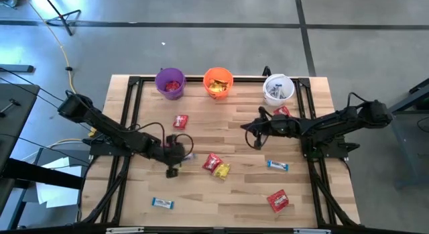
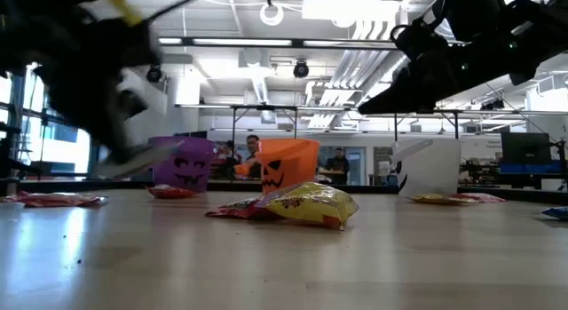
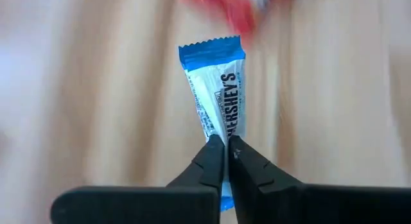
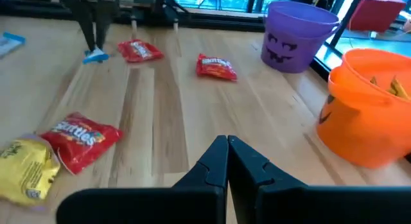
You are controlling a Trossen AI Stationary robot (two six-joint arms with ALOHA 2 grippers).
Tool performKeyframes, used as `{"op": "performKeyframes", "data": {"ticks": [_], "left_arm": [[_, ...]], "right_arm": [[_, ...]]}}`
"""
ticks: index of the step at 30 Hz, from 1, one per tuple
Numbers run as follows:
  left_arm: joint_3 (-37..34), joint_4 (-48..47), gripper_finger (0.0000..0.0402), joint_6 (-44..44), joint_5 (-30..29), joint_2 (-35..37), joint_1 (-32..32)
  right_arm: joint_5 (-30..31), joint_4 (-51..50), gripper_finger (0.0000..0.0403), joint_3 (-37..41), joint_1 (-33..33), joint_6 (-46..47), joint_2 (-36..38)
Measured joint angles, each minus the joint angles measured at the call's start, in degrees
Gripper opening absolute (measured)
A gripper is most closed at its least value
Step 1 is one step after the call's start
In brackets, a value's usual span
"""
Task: Sort candy
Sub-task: Put the white chocolate bar into the white bucket
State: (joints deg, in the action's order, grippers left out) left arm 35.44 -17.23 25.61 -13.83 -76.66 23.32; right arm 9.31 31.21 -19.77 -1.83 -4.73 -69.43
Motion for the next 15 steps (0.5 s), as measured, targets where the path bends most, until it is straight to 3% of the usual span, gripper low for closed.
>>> {"op": "performKeyframes", "data": {"ticks": [5, 7, 11, 15], "left_arm": [[0.00, 15.15, 0.0001, -15.92, -19.54, -0.11, -3.30], [0.00, 23.57, 0.0001, -23.93, -23.11, -0.88, -5.76], [0.01, 41.28, 0.0000, -34.38, -17.94, -3.83, -11.38], [0.02, 52.93, 0.0000, -36.89, -13.02, -7.86, -16.21]], "right_arm": [[-1.03, 3.67, 0.0013, -0.04, 0.35, 5.76, -1.04], [-0.96, 6.97, 0.0033, -0.07, 1.37, 5.94, -2.69], [1.77, 16.13, 0.0096, -1.12, 3.79, 3.97, -7.45], [4.88, 22.13, 0.0160, -4.55, 5.27, 1.32, -12.30]]}}
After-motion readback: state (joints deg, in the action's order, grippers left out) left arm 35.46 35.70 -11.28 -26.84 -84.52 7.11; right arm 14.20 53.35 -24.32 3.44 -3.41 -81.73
